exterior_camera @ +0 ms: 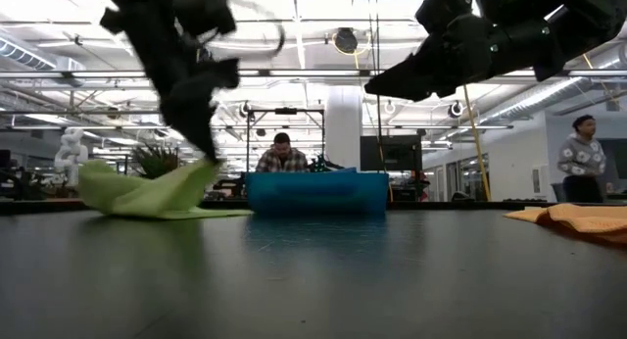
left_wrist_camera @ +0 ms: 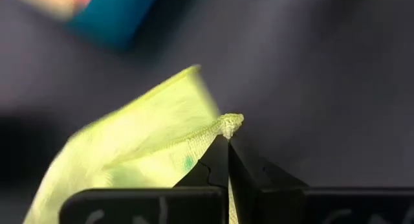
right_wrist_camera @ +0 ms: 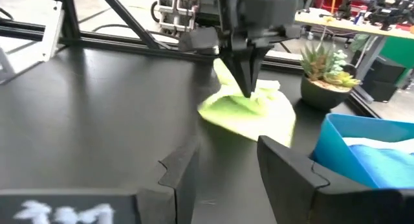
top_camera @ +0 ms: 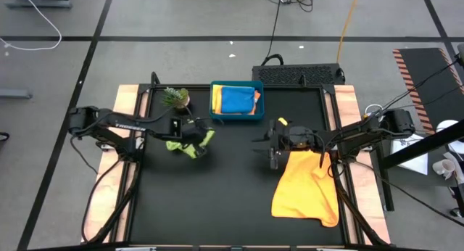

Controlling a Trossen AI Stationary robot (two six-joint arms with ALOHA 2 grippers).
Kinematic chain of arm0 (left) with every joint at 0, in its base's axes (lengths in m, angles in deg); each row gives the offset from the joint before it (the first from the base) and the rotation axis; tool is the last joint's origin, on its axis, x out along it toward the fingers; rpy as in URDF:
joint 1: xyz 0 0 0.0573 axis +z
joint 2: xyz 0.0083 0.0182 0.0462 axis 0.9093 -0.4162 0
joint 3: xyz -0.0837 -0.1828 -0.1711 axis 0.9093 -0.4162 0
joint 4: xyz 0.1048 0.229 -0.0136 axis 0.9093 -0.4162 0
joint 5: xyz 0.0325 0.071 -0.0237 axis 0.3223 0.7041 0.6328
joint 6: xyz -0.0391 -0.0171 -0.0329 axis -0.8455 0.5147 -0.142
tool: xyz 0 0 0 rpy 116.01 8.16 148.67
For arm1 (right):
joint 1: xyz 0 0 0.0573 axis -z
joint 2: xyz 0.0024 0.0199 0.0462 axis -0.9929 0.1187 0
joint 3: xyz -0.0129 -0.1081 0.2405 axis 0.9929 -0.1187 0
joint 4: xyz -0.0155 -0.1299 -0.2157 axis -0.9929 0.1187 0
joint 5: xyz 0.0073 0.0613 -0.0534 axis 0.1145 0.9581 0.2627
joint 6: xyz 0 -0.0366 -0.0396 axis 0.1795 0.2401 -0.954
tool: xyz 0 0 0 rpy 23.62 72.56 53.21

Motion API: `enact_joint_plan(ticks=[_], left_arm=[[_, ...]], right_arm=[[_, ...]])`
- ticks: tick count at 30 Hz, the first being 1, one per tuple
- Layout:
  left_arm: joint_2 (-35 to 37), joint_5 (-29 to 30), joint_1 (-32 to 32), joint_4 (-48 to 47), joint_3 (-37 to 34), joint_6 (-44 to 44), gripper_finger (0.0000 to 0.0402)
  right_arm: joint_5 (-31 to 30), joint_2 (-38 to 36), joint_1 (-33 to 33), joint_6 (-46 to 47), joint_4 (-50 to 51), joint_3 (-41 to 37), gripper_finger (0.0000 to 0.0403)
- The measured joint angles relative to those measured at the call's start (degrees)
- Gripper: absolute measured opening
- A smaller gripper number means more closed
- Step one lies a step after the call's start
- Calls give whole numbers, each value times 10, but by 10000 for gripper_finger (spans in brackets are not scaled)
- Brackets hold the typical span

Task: Fold microfiber towels
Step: Fold the green microfiber cloth

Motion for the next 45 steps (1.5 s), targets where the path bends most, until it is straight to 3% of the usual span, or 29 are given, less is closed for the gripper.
enact_joint_plan(ticks=[10,16,40,45], left_arm=[[0,14,-96,208,64,72,1],[0,28,-125,278,65,103,1],[54,86,-140,292,70,173,0],[72,94,-140,275,70,174,0]], right_arm=[[2,0,-21,32,-34,0,146],[43,7,-25,65,-72,0,146],[41,122,-3,76,47,0,147],[18,117,4,76,77,0,146]])
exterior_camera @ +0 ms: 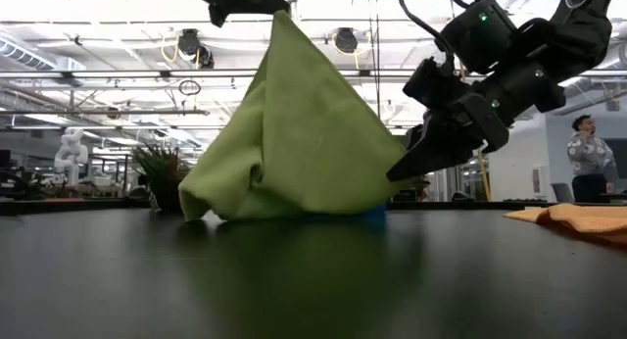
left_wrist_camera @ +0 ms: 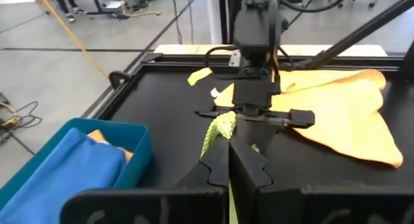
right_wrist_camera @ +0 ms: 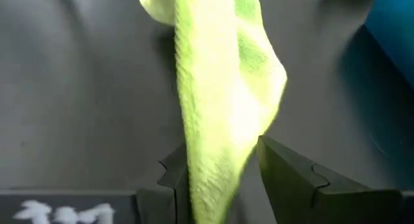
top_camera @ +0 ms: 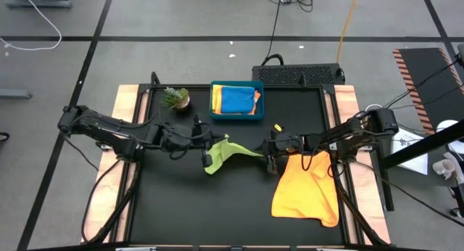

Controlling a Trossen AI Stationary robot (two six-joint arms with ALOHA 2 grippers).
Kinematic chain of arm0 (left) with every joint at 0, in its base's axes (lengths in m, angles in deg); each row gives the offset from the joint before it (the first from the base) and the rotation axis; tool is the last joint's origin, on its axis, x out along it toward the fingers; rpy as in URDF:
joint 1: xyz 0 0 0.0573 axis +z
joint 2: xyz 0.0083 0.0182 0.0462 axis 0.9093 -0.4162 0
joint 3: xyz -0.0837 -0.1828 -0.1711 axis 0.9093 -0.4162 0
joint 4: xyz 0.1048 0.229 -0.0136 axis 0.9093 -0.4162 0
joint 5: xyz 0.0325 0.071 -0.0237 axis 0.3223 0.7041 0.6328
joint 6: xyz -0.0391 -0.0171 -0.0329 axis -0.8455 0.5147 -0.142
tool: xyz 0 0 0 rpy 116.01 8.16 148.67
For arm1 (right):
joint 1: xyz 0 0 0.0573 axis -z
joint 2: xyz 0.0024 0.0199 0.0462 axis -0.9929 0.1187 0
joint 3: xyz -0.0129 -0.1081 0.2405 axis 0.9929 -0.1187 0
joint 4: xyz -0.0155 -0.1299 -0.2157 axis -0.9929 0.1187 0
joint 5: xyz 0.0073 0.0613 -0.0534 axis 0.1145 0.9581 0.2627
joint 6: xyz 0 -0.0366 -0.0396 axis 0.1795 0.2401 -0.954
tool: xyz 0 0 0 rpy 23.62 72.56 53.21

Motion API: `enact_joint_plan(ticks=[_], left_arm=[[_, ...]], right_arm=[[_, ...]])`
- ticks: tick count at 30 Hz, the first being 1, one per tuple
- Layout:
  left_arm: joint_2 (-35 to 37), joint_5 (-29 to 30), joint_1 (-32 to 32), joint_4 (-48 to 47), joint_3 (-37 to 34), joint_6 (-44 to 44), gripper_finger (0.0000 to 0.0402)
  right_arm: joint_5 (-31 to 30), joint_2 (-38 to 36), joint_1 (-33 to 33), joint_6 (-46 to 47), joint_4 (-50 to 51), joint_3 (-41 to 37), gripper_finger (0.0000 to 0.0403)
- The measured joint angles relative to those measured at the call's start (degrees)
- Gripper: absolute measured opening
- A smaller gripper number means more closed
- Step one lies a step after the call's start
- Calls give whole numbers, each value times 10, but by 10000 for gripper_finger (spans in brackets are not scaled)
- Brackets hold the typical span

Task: Fold microfiber towels
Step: Fold the green microfiber cloth

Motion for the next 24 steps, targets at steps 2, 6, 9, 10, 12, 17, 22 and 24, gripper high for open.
enact_joint_plan(ticks=[2,6,9,10,12,17,22,24], left_arm=[[8,8,0,-5,0,-1,0],[22,15,0,-15,0,0,0],[23,16,0,-18,0,1,0],[22,19,0,-23,0,5,0],[22,25,0,-29,0,5,0],[22,44,0,-42,0,-1,0],[41,68,0,-44,0,4,0],[51,86,0,-36,0,11,0]], right_arm=[[-7,-2,-1,-3,7,0,146],[-7,-2,-2,-17,15,0,130],[-7,-2,-2,-22,15,0,93],[-7,-2,-2,-25,14,0,76],[-5,-11,-2,-31,17,0,38],[-4,-50,-7,-41,25,0,10],[-4,-131,-19,-68,47,0,2],[-5,-173,-21,-78,51,0,2]])
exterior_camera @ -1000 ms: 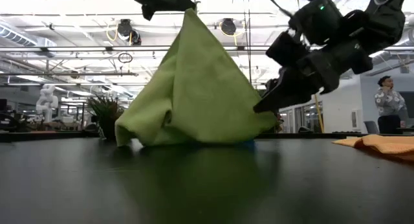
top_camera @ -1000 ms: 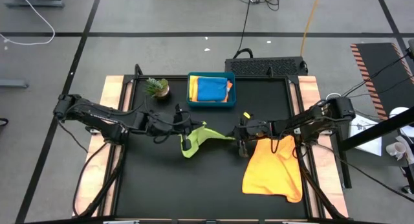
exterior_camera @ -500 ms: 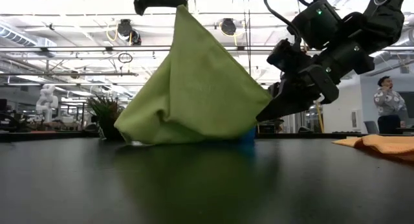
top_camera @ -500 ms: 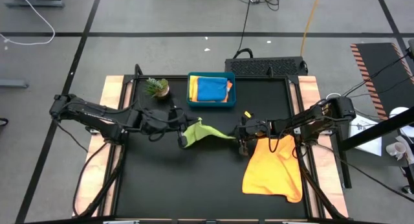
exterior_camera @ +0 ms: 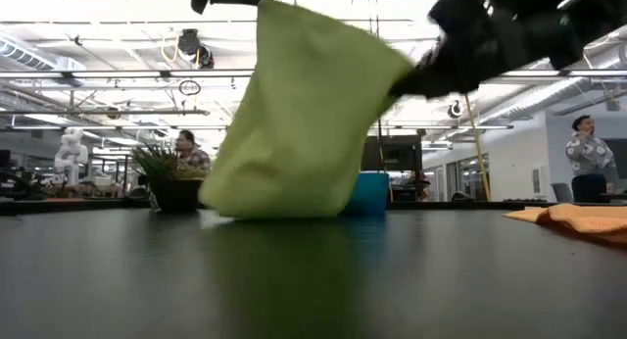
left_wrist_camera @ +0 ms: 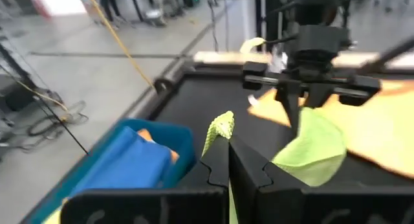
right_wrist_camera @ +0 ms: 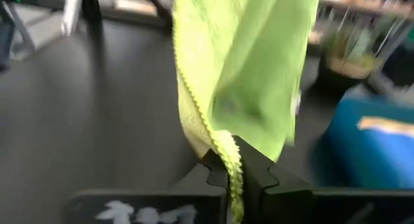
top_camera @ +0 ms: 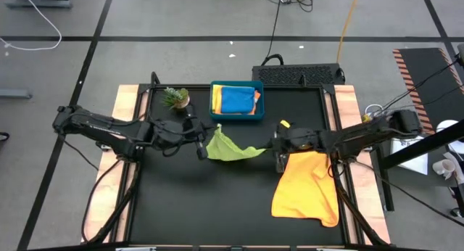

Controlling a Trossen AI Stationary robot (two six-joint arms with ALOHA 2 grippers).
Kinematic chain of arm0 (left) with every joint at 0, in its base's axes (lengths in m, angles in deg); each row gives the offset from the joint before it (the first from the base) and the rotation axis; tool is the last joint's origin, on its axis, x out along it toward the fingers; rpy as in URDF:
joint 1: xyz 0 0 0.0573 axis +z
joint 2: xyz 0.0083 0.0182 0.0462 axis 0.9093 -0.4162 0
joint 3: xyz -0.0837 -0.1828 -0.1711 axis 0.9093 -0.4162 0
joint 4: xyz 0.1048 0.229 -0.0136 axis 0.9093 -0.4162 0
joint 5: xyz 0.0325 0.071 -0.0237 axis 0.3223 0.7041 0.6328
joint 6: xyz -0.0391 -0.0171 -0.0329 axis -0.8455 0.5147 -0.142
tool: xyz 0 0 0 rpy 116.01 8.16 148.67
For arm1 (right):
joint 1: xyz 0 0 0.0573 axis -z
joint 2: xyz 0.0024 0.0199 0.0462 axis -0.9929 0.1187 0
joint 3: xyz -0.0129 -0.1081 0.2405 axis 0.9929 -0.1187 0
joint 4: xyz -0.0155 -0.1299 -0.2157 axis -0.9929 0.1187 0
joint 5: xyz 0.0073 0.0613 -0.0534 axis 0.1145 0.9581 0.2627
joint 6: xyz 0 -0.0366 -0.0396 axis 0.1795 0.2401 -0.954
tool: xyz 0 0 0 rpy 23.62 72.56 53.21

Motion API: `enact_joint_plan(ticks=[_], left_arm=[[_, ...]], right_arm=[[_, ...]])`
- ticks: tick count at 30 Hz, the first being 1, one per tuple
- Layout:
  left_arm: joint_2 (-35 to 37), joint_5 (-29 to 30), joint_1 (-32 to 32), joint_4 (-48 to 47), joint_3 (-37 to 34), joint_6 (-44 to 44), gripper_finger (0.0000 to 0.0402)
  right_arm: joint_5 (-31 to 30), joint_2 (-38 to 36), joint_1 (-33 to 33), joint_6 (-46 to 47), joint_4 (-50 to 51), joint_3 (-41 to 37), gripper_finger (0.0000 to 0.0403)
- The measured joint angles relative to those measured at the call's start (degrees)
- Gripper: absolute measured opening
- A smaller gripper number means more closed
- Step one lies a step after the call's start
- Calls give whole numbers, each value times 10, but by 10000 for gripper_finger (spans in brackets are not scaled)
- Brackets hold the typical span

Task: Fold microfiber towels
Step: Fold the green microfiber cloth

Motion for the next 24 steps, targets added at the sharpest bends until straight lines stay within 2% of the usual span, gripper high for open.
enact_joint_plan(ticks=[5,7,13,19,24], left_arm=[[23,20,0,44,0,37,0],[30,40,0,50,0,52,0],[43,185,0,50,0,71,0],[29,201,-23,39,0,40,0],[3,292,-90,39,-22,11,0]], right_arm=[[-6,-100,1,-27,17,0,1],[-29,-136,1,-40,26,3,1],[-104,-213,1,-73,80,29,0],[-105,-207,1,-74,135,53,0],[-103,-178,0,-66,141,53,0]])
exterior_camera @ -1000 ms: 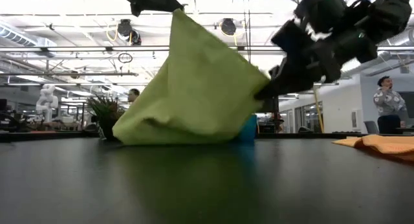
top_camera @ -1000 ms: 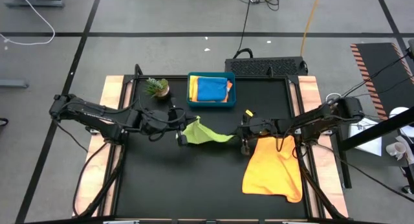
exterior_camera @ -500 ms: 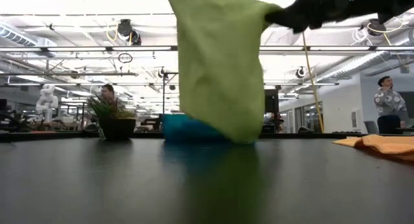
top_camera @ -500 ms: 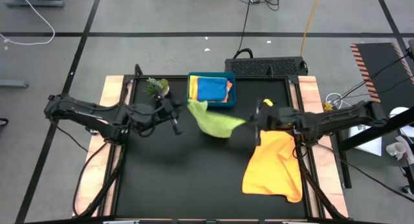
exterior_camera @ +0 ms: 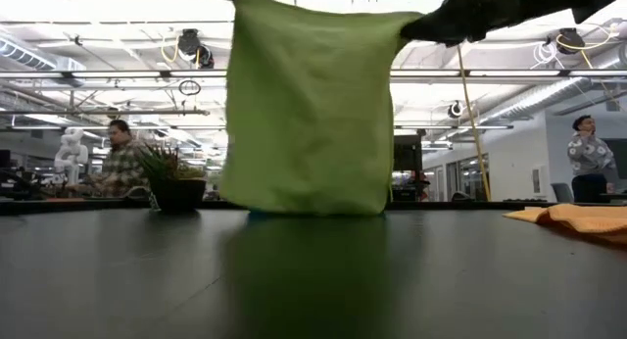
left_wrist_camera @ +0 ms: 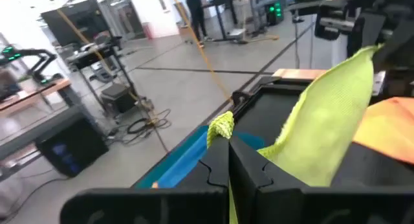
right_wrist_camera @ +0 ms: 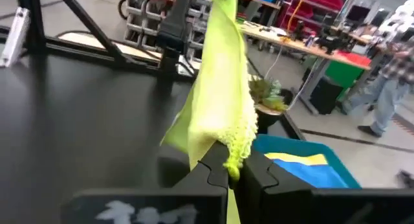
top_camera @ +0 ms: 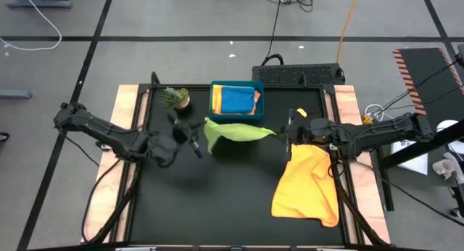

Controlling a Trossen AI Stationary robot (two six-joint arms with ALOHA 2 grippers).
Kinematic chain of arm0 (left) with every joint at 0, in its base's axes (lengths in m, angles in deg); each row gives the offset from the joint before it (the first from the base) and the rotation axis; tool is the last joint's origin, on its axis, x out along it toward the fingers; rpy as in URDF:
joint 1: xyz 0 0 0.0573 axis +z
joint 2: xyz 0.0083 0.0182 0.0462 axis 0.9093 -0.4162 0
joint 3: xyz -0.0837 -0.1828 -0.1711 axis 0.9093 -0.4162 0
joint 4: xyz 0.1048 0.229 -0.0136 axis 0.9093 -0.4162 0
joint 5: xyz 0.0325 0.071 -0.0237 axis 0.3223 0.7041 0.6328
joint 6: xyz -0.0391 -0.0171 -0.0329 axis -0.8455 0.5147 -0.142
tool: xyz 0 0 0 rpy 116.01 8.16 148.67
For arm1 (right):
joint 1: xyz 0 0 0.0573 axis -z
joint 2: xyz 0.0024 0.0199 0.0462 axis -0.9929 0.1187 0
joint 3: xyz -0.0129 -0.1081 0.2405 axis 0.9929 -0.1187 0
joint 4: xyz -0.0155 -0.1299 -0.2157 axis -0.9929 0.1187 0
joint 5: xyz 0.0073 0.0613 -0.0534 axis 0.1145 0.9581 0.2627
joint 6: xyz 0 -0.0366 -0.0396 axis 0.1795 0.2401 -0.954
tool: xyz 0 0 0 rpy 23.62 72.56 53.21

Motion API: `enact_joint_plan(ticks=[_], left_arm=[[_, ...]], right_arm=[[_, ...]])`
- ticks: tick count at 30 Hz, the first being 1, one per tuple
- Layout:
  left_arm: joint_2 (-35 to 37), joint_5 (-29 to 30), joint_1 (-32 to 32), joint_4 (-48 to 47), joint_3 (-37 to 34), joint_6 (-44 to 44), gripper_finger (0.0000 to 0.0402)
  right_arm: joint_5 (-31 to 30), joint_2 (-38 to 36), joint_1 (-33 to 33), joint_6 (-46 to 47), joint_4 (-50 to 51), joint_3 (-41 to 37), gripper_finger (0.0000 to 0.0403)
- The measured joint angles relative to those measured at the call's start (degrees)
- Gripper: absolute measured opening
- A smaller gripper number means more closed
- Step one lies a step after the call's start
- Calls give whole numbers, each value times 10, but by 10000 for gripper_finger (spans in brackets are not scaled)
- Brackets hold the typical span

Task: Fold microfiber towels
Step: Fold the green microfiber cloth

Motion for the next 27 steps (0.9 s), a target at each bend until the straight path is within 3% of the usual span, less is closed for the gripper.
enact_joint_plan(ticks=[8,14,20,27], left_arm=[[-7,32,-112,-3,-71,-136,0],[-35,-17,-170,1,-92,-204,0],[-58,-38,-169,54,-84,-141,0],[-27,-8,-125,61,-44,-6,1]], right_arm=[[45,51,-60,44,10,0,0],[45,87,-149,92,23,0,0],[-41,108,-211,128,6,0,0],[-142,71,-206,98,-17,0,0]])
